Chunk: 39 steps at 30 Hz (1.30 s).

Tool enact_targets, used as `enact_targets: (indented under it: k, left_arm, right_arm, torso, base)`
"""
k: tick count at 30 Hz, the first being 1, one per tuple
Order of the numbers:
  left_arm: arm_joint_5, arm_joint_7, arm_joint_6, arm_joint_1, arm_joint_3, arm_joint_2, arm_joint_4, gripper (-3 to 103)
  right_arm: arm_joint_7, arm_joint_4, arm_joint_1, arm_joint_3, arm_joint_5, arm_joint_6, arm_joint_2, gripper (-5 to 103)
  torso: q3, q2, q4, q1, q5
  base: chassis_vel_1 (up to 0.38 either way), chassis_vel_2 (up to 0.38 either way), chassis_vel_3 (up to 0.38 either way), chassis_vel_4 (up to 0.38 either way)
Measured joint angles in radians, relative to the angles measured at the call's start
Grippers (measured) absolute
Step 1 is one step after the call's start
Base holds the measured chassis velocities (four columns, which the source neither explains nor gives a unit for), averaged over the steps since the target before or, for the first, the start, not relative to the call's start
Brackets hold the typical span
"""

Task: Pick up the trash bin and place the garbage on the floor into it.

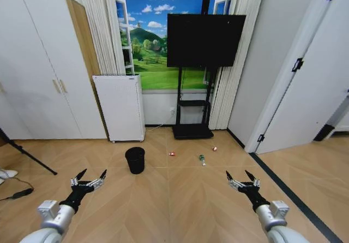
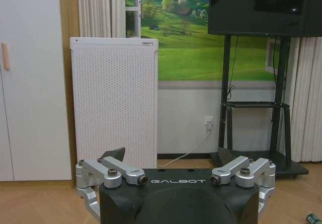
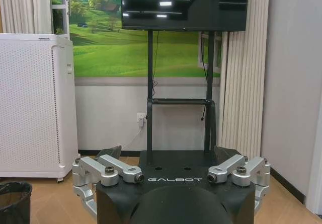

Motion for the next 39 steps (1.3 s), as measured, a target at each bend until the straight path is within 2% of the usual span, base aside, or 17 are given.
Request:
enact_targets:
  k: [13, 17, 20, 21, 22, 24, 25, 26, 27, 28, 32, 33, 35, 36, 38, 39]
  left_arm:
    - [0.007, 0.006, -0.004, 0.001, 0.002, -0.009, -0.001, 100]
    - [0.007, 0.006, -0.004, -0.002, 0.003, -0.009, -0.002, 100]
    - [0.007, 0.005, -0.004, -0.002, 0.002, -0.011, -0.003, 100]
    - [0.007, 0.005, -0.004, -0.002, 0.002, -0.013, -0.003, 100]
    - [0.007, 0.006, -0.004, -0.002, 0.001, -0.014, -0.003, 100]
    - [0.007, 0.006, -0.004, -0.002, 0.001, -0.015, -0.003, 100]
    - [0.007, 0.006, -0.004, -0.002, 0.000, -0.017, -0.003, 100]
    - [0.007, 0.006, -0.004, -0.002, 0.000, -0.017, -0.003, 100]
    - [0.006, 0.007, -0.005, -0.001, 0.000, -0.018, -0.003, 100]
    - [0.002, 0.007, -0.005, -0.001, 0.000, -0.019, -0.004, 100]
    - [0.000, 0.007, -0.007, -0.001, 0.001, -0.022, -0.005, 100]
    - [0.000, 0.006, -0.010, -0.001, 0.001, -0.024, -0.005, 100]
    - [0.003, 0.006, -0.011, 0.000, 0.001, -0.027, -0.005, 100]
    - [0.009, 0.006, -0.012, 0.003, 0.001, -0.031, -0.005, 100]
    - [0.012, 0.006, -0.007, 0.006, 0.000, -0.033, -0.006, 100]
    - [0.014, 0.006, 0.006, 0.010, -0.003, -0.036, -0.017, 100]
  right_arm:
    - [0.000, -0.003, 0.014, -0.010, -0.005, -0.001, -0.008, 100]
    - [0.001, -0.003, 0.019, -0.013, -0.005, -0.002, -0.009, 100]
    - [0.001, -0.004, 0.020, -0.017, -0.010, -0.003, -0.009, 100]
    - [0.001, -0.004, 0.018, -0.017, -0.012, -0.003, -0.009, 100]
    - [0.001, -0.004, 0.017, -0.018, -0.014, -0.003, -0.008, 100]
    - [0.000, -0.004, 0.016, -0.019, -0.015, -0.003, -0.006, 100]
    - [0.000, -0.004, 0.015, -0.019, -0.019, -0.002, -0.005, 100]
    - [0.000, -0.004, 0.015, -0.019, -0.019, -0.002, -0.005, 100]
    - [0.000, -0.003, 0.014, -0.019, -0.020, -0.002, -0.005, 100]
    - [0.000, -0.003, 0.013, -0.020, -0.021, -0.003, -0.003, 100]
    - [0.001, -0.004, 0.012, -0.023, -0.022, 0.002, -0.001, 100]
    - [0.006, -0.009, 0.013, -0.030, -0.017, 0.017, 0.001, 100]
    - [0.012, -0.013, 0.014, -0.035, -0.013, 0.025, 0.004, 100]
    - [0.016, -0.013, 0.015, -0.037, -0.011, 0.026, 0.005, 100]
    - [0.018, -0.014, 0.015, -0.038, -0.011, 0.026, 0.005, 100]
    - [0.020, -0.016, 0.015, -0.039, -0.011, 0.024, 0.007, 100]
  torso:
    - [0.000, 0.000, -0.0002, 0.000, 0.0003]
    - [0.000, 0.000, -0.0004, 0.000, -0.0006]
    - [0.000, 0.000, 0.0001, 0.001, 0.0006]
    - [0.000, 0.000, -0.0004, 0.000, -0.0011]
    - [0.000, 0.000, -0.0003, 0.001, 0.0006]
    - [0.000, 0.000, 0.0002, 0.001, 0.0012]
    - [0.000, 0.000, -0.0005, 0.000, -0.0009]
    - [0.000, 0.000, -0.0005, 0.000, -0.0009]
    - [0.000, 0.000, -0.0002, 0.000, -0.0007]
    - [0.000, 0.000, -0.0001, 0.000, 0.0013]
    - [0.000, 0.000, -0.0004, 0.000, -0.0015]
    - [0.000, 0.000, -0.0004, 0.000, 0.0004]
    - [0.000, 0.000, 0.0003, 0.000, 0.0017]
    - [0.000, 0.000, -0.0005, 0.000, -0.0015]
    - [0.000, 0.000, -0.0003, 0.001, -0.0015]
    - [0.000, -0.002, 0.0003, 0.001, 0.0016]
  base:
    - [-0.288, 0.287, 0.290, -0.291]
    - [-0.353, 0.367, 0.371, -0.372]
    - [-0.359, 0.385, 0.372, -0.386]
    - [-0.376, 0.356, 0.377, -0.375]
    - [-0.328, 0.337, 0.373, -0.357]
    - [-0.328, 0.354, 0.356, -0.357]
    - [-0.374, 0.372, 0.367, -0.367]
    - [-0.374, 0.372, 0.367, -0.367]
    - [-0.365, 0.353, 0.367, -0.357]
    - [-0.327, 0.347, 0.352, -0.352]
    - [-0.338, 0.361, 0.346, -0.349]
    - [-0.340, 0.350, 0.338, -0.376]
    - [-0.349, 0.370, 0.338, -0.376]
    - [-0.312, 0.328, 0.342, -0.316]
    - [-0.312, 0.328, 0.275, -0.283]
    - [-0.253, 0.271, 0.208, -0.223]
